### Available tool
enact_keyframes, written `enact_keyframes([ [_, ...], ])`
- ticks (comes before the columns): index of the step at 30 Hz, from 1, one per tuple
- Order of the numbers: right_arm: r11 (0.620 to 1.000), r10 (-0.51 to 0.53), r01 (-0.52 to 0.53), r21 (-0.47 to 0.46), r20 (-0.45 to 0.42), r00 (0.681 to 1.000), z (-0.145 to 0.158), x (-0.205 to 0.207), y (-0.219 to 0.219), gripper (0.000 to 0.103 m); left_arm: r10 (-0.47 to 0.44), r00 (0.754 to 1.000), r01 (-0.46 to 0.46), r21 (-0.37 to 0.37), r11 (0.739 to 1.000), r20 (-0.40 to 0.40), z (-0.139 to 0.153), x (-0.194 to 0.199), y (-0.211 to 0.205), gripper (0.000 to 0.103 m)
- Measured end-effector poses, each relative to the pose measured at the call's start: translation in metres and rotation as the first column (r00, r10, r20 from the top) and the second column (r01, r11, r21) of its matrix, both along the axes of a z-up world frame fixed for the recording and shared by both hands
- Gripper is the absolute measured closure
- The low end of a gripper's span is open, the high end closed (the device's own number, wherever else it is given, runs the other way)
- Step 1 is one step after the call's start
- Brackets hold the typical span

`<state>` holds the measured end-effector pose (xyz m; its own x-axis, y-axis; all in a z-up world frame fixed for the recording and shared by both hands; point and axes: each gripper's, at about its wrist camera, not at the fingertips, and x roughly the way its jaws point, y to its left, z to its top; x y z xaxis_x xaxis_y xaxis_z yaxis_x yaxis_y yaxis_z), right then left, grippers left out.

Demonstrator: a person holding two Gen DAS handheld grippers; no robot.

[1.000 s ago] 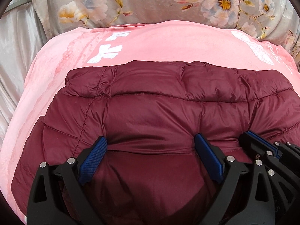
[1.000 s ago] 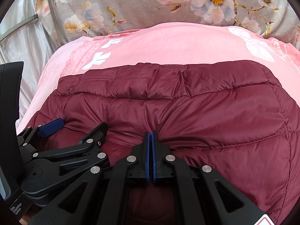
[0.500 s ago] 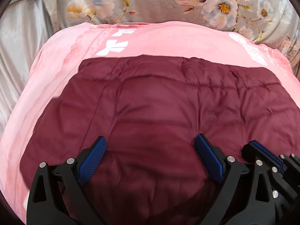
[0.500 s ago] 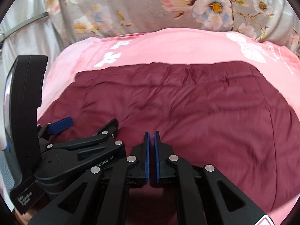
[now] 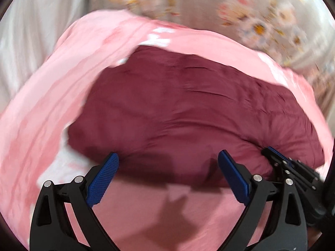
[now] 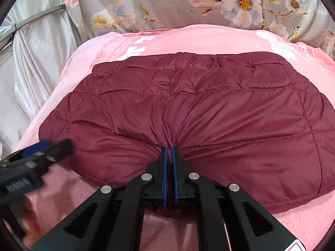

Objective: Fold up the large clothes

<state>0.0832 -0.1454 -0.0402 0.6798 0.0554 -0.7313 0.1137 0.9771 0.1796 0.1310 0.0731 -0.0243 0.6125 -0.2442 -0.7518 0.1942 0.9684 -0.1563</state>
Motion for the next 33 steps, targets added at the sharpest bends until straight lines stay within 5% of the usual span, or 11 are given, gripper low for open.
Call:
enact_keyframes([
  [4,1.0,-0.013,0.013,-0.022,-0.002,1.0,0.008,-0.003,0.005,0.096,0.132,0.984,-0.144,-0.103,0.984,-0.119,-0.012,0.021,0.053,0.01],
  [7,0.999,0.0,-0.002,0.046,0.044,0.999,0.027,-0.015,0.01,0.094,0.155,0.969,-0.194,-0.205,0.959,-0.192,-0.022,0.037,0.078,0.01],
  [10,0.999,0.042,-0.042,0.018,0.025,0.999,0.03,-0.015,0.023,0.094,0.161,0.966,-0.21,-0.249,0.945,-0.204,-0.022,0.048,0.08,0.011],
  [15,0.999,0.05,-0.05,0.003,-0.006,0.999,0.009,-0.011,0.033,0.094,0.102,0.97,-0.168,-0.308,0.936,-0.221,-0.018,0.056,0.064,0.03],
  [20,0.997,0.072,-0.072,0.005,0.006,0.997,0.005,-0.011,0.033,0.094,0.045,0.989,-0.083,-0.275,0.958,-0.143,0.01,0.049,0.041,0.073],
  [22,0.997,0.07,-0.071,0.041,0.009,0.997,0.008,-0.014,0.028,0.094,0.013,0.995,-0.039,-0.264,0.964,-0.097,0.029,0.044,0.028,0.08],
  [25,0.994,0.048,-0.049,0.1,0.011,0.999,0.024,-0.022,0.015,0.095,-0.048,0.998,0.038,-0.257,0.966,-0.033,0.06,0.038,0.008,0.085],
  [29,0.999,-0.037,0.036,0.032,0.007,0.999,0.049,-0.038,-0.013,0.095,-0.105,0.992,0.117,-0.23,0.966,0.063,0.098,0.026,-0.023,0.086],
  [33,0.994,-0.056,0.062,0.089,-0.076,0.996,0.029,-0.043,-0.037,0.093,-0.173,0.977,0.198,-0.214,0.957,0.127,0.125,0.014,-0.058,0.086],
])
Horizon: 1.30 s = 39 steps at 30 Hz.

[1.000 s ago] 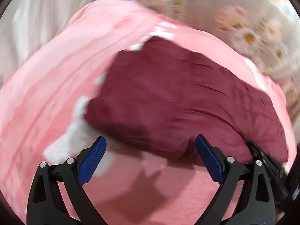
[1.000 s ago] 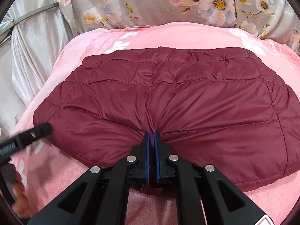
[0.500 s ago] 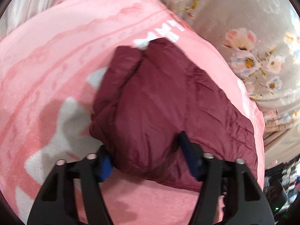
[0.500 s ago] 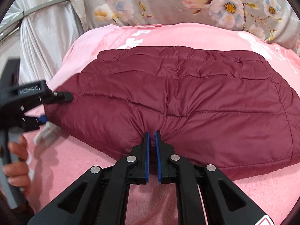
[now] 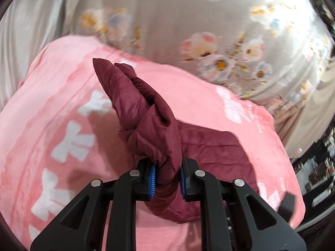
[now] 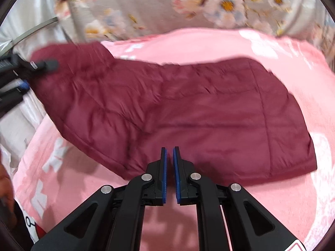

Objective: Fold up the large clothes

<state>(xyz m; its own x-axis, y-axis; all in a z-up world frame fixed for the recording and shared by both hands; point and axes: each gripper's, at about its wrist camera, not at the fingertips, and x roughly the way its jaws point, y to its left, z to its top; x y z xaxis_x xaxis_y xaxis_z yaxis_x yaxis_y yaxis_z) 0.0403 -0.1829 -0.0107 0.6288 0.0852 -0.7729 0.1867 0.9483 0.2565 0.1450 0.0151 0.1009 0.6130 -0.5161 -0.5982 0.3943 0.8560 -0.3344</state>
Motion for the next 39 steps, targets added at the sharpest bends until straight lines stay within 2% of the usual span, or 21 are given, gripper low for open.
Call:
enact_keyframes([
  [2,0.999,0.015,-0.012,0.052,-0.054,0.998,-0.023,0.001,-0.003,0.093,-0.037,0.999,0.036,0.011,0.999,0.02,0.006,-0.005,-0.019,0.086],
  [4,0.994,0.012,-0.006,0.106,-0.056,0.998,-0.031,-0.004,-0.006,0.094,-0.087,0.996,0.086,0.031,0.996,0.038,0.013,-0.011,-0.045,0.086],
  [7,0.987,-0.026,0.028,0.158,-0.017,1.0,-0.018,-0.022,-0.02,0.094,-0.171,0.984,0.166,0.081,0.983,0.057,0.017,-0.024,-0.087,0.086],
  [10,0.991,-0.091,0.087,0.106,0.035,0.995,0.006,-0.048,-0.039,0.094,-0.247,0.968,0.241,0.119,0.963,0.036,0.009,-0.032,-0.133,0.086],
  [15,0.977,-0.203,0.2,0.08,0.035,0.979,0.018,-0.078,-0.078,0.093,-0.341,0.937,0.348,0.177,0.921,-0.073,-0.032,-0.045,-0.211,0.086],
  [16,0.973,-0.22,0.217,0.078,0.029,0.975,0.017,-0.085,-0.084,0.093,-0.353,0.928,0.37,0.19,0.909,-0.116,-0.049,-0.046,-0.23,0.086],
  [19,0.963,-0.263,0.261,0.068,0.016,0.965,0.014,-0.1,-0.098,0.093,-0.34,0.915,0.386,0.229,0.893,-0.217,-0.09,-0.044,-0.262,0.086],
  [21,0.955,-0.288,0.287,0.072,0.003,0.958,0.011,-0.109,-0.107,0.093,-0.314,0.921,0.369,0.253,0.895,-0.232,-0.104,-0.045,-0.268,0.084],
  [22,0.95,-0.302,0.301,0.077,-0.001,0.953,0.01,-0.113,-0.112,0.093,-0.311,0.921,0.366,0.25,0.896,-0.235,-0.103,-0.046,-0.269,0.084],
  [23,0.947,-0.311,0.31,0.082,-0.001,0.95,0.009,-0.116,-0.116,0.093,-0.319,0.916,0.374,0.232,0.898,-0.243,-0.099,-0.047,-0.268,0.078],
  [25,0.941,-0.329,0.326,0.091,0.02,0.944,0.015,-0.12,-0.121,0.093,-0.361,0.892,0.407,0.139,0.903,-0.272,-0.084,-0.046,-0.259,0.066],
  [26,0.939,-0.334,0.33,0.094,0.038,0.942,0.021,-0.12,-0.124,0.093,-0.386,0.882,0.419,0.075,0.905,-0.27,-0.069,-0.046,-0.251,0.062],
  [27,0.939,-0.336,0.33,0.095,0.055,0.94,0.026,-0.118,-0.127,0.092,-0.404,0.883,0.422,0.027,0.906,-0.24,-0.051,-0.046,-0.241,0.06],
  [28,0.939,-0.338,0.33,0.094,0.08,0.938,0.035,-0.116,-0.129,0.092,-0.41,0.89,0.419,0.001,0.908,-0.2,-0.036,-0.047,-0.23,0.054],
  [29,0.94,-0.337,0.329,0.089,0.107,0.935,0.045,-0.112,-0.132,0.091,-0.403,0.904,0.405,-0.015,0.914,-0.146,-0.016,-0.047,-0.219,0.044],
  [30,0.941,-0.336,0.326,0.088,0.13,0.933,0.053,-0.107,-0.135,0.085,-0.381,0.919,0.382,-0.017,0.924,-0.105,-0.003,-0.046,-0.209,0.04],
  [31,0.943,-0.332,0.321,0.091,0.167,0.928,0.065,-0.099,-0.139,0.076,-0.334,0.941,0.334,-0.01,0.942,-0.045,0.015,-0.042,-0.195,0.037],
  [33,0.948,-0.319,0.306,0.091,0.234,0.918,0.087,-0.081,-0.144,0.061,-0.208,0.977,0.206,0.048,0.977,0.043,0.037,-0.027,-0.173,0.037],
  [34,0.951,-0.309,0.298,0.082,0.265,0.913,0.098,-0.064,-0.148,0.055,-0.156,0.986,0.152,0.075,0.986,0.06,0.041,-0.018,-0.166,0.036],
  [36,0.953,-0.303,0.296,0.066,0.287,0.909,0.111,-0.035,-0.157,0.052,-0.049,0.997,0.041,0.129,0.991,0.055,0.041,0.012,-0.151,0.036],
  [39,0.949,-0.314,0.304,0.08,0.265,0.912,0.121,0.014,-0.171,0.049,0.043,0.998,-0.05,0.197,0.979,0.04,0.032,0.052,-0.15,0.037],
])
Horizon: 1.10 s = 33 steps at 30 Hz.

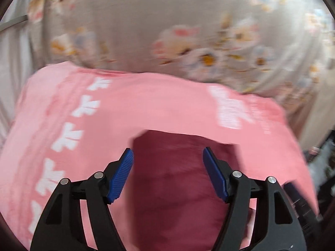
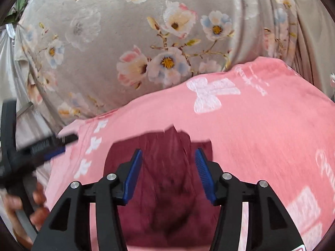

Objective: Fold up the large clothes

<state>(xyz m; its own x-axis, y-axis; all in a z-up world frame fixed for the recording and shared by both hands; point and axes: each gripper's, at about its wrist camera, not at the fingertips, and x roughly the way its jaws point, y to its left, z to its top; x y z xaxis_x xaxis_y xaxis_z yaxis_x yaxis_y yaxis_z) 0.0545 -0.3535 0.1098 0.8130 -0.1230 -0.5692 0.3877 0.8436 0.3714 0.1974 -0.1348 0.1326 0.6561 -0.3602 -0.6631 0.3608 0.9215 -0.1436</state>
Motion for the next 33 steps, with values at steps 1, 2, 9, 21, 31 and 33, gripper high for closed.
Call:
enact_keyframes([
  [1,1.0,-0.004,0.004,0.022,-0.015,1.0,-0.001,0.018,-0.004,0.049,0.039,0.999,-0.039,0.034,0.999,-0.006,-0.006,0.012,0.001,0.037],
  [2,0.999,-0.01,0.012,0.051,-0.036,0.999,-0.004,0.038,-0.01,0.049,0.066,0.998,-0.065,0.056,0.996,-0.015,-0.011,0.023,0.002,0.037],
  [9,0.993,-0.083,0.099,0.059,-0.236,0.968,-0.053,0.124,-0.025,0.049,0.118,0.99,-0.105,0.156,0.982,-0.079,-0.054,0.068,-0.022,0.037],
  [21,0.986,-0.162,0.166,0.013,-0.142,0.976,-0.086,0.069,-0.047,0.099,0.059,0.985,-0.034,0.153,0.988,-0.159,-0.091,0.078,-0.068,0.037],
  [31,0.982,-0.17,0.182,0.04,-0.218,0.961,-0.139,0.059,-0.075,0.099,0.016,0.984,0.014,0.167,0.986,-0.176,-0.122,0.072,-0.104,0.035],
  [33,0.985,-0.16,0.171,0.031,-0.223,0.962,-0.144,0.062,-0.074,0.098,0.015,0.989,0.014,0.196,0.981,-0.146,-0.129,0.069,-0.11,0.035],
])
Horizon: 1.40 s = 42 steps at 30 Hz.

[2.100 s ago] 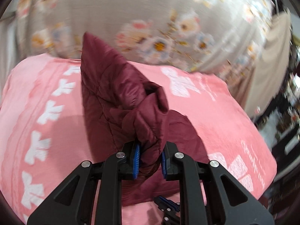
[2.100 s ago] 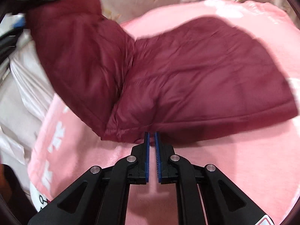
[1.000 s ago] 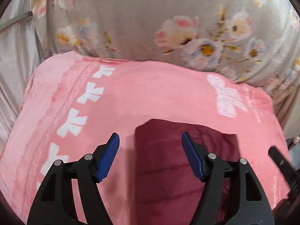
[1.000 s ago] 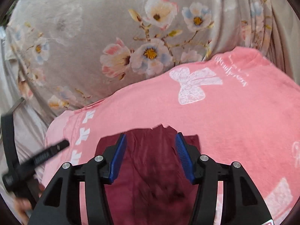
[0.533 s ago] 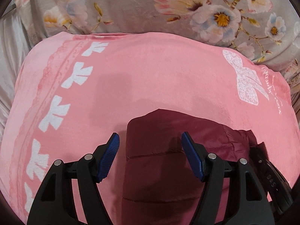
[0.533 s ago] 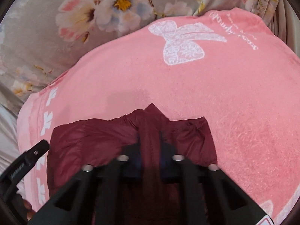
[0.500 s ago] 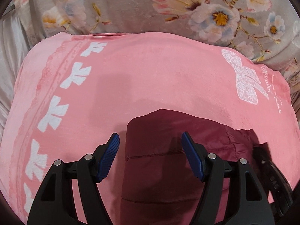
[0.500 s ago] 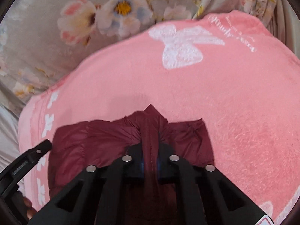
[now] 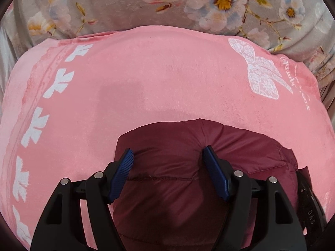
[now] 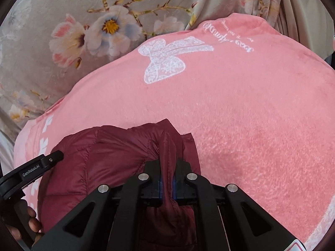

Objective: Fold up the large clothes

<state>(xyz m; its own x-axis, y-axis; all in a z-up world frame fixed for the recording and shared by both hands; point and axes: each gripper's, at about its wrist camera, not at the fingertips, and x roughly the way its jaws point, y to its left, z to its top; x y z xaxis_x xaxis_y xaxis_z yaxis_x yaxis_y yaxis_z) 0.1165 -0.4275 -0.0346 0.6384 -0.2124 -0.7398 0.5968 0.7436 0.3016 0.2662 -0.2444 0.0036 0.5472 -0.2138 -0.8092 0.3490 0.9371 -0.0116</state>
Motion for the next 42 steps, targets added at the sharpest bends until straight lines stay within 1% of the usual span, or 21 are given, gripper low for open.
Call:
enact_keyframes([
  [3,1.0,0.012,-0.012,-0.013,-0.006,1.0,-0.007,0.003,0.003,0.097,-0.003,0.999,0.002,0.022,1.0,0.037,-0.008,-0.003,-0.005,0.034],
  [7,0.999,0.022,-0.022,-0.036,-0.014,1.0,-0.015,0.007,0.006,0.096,0.006,0.998,-0.007,0.018,1.0,0.059,-0.016,-0.002,-0.006,0.03],
  [15,0.999,0.02,-0.02,-0.026,0.001,1.0,-0.022,0.006,0.005,0.095,0.016,0.991,-0.02,0.026,0.999,0.131,-0.028,-0.008,-0.009,0.027],
  [21,1.0,0.017,-0.017,-0.021,0.005,1.0,-0.023,0.005,0.005,0.095,0.019,0.987,-0.025,0.034,0.999,0.157,-0.031,-0.01,-0.011,0.026],
  [31,1.0,0.01,-0.009,-0.003,0.018,1.0,-0.026,0.003,0.003,0.095,0.019,0.986,-0.026,0.045,0.999,0.164,-0.033,-0.01,-0.013,0.024],
  [34,1.0,-0.006,0.005,0.014,0.044,0.999,-0.025,-0.003,-0.001,0.097,0.016,0.987,-0.024,0.046,0.999,0.162,-0.033,-0.01,-0.013,0.024],
  [36,0.999,-0.028,0.026,0.031,0.065,0.997,-0.019,-0.015,-0.004,0.098,0.008,0.989,-0.014,0.041,0.999,0.149,-0.031,-0.01,-0.012,0.024],
  [38,0.999,-0.028,0.026,0.036,0.071,0.997,-0.015,-0.025,-0.005,0.098,-0.009,0.992,0.005,0.033,0.999,0.125,-0.025,-0.012,-0.006,0.017],
  [42,0.998,-0.005,0.002,0.062,0.051,0.999,-0.026,-0.027,-0.004,0.097,-0.024,0.993,0.02,0.033,0.999,0.116,-0.021,-0.021,0.0,0.015],
])
